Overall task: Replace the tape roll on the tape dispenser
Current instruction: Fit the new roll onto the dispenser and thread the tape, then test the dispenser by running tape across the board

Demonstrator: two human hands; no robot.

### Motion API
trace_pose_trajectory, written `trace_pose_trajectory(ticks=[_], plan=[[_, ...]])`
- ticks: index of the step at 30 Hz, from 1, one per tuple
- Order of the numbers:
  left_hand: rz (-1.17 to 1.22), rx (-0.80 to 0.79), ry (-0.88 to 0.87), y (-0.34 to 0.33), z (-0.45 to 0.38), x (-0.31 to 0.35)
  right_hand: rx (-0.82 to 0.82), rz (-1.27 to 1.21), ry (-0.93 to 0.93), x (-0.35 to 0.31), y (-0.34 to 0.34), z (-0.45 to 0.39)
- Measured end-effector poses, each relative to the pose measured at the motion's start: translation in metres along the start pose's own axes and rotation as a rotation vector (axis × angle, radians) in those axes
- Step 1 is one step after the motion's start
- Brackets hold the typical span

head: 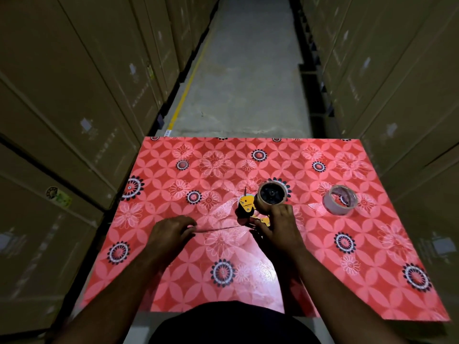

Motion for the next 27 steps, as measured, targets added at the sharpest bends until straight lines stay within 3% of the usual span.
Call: trace_pose_trajectory(ticks=[6, 8, 11, 13, 16, 22, 27], plan=[[0.036, 0.045, 0.077, -0.01, 0.019, -0.015, -0.114, -0.182, -0.303, 0.065, -0.004, 0.009], [0.062, 0.08, 0.108, -0.014, 0.021, -0.01, -0.292, -0.314, -0.426, 0.082, -0.012, 0.012], [0.088, 0.148, 0.147, -0.02, 0.021, 0.006, -0.698, -0.934, -0.765, 0.089, -0.04, 0.028], [0.093, 0.19, 0.169, -0.023, 0.021, 0.017, -0.913, -1.174, -0.851, 0.084, -0.049, 0.037], [0.091, 0.251, 0.184, -0.026, 0.026, 0.029, -1.126, -1.462, -0.817, 0.067, -0.058, 0.041], [0.066, 0.319, 0.253, -0.031, 0.048, 0.042, -1.496, -1.605, -0.602, 0.031, -0.068, 0.047], [0.039, 0.355, 0.299, -0.031, 0.068, 0.048, -1.624, -1.721, -0.455, 0.01, -0.064, 0.052]])
Point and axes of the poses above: each hand's wrist, its own z-axis away from the middle knuckle, its own y-axis out of the back of the hand, x = y × z, the point moved 8 cm from there along -z, towards the middle knuckle, and after that the axes turned 14 degrees about z, right-handed, at the moved point
